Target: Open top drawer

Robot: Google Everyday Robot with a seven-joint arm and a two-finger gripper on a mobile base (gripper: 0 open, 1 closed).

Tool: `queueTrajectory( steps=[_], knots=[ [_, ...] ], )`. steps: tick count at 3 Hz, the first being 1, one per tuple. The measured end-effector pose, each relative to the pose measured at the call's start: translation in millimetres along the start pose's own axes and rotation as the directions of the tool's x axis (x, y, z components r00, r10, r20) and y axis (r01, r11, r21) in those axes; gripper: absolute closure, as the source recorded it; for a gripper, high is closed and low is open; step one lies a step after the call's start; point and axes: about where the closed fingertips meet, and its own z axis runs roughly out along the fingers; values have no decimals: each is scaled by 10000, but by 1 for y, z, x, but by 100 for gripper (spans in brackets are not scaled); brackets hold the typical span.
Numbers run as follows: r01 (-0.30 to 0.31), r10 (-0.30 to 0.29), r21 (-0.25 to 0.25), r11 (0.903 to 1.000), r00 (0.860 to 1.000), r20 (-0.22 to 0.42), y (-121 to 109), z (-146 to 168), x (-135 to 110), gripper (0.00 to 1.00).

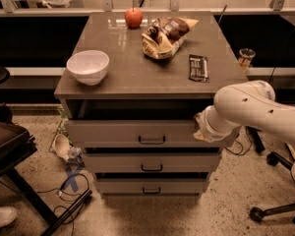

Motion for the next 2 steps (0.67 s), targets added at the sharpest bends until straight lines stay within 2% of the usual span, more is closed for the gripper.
queueTrajectory(
  steps=[2],
  knots=[
    [-2,2,-2,10000,10000,0,0,-2,0,100]
  ],
)
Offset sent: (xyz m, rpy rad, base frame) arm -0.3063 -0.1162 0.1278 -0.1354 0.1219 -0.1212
